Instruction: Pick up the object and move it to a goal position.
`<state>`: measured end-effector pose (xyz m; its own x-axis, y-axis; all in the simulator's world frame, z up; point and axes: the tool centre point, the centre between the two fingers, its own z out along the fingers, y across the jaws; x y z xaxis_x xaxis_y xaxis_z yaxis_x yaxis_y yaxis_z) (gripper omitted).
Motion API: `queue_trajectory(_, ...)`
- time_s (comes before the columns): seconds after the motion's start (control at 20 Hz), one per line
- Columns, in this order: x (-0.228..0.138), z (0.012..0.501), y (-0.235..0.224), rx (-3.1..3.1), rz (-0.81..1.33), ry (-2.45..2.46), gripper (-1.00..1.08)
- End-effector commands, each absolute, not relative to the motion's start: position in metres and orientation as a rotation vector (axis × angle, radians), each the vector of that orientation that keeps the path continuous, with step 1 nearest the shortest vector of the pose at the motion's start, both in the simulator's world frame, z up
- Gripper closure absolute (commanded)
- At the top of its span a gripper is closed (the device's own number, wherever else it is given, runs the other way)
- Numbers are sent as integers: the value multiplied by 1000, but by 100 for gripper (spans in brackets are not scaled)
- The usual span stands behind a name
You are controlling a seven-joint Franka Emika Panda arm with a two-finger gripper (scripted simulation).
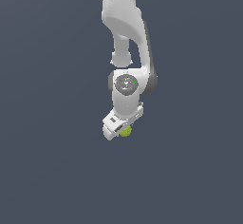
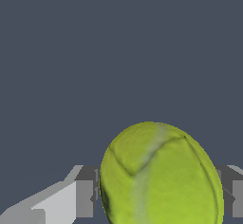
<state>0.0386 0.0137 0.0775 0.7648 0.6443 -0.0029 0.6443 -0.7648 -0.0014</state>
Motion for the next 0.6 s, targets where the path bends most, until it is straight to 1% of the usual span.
queue_trajectory(0.0, 34, 95, 15, -2952, 1, -1078, 108)
queue_trajectory(0.2, 24, 130, 16, -2952, 1, -1078, 108)
queue_trajectory(0.55, 2, 204, 21, -2952, 2, -1079, 108)
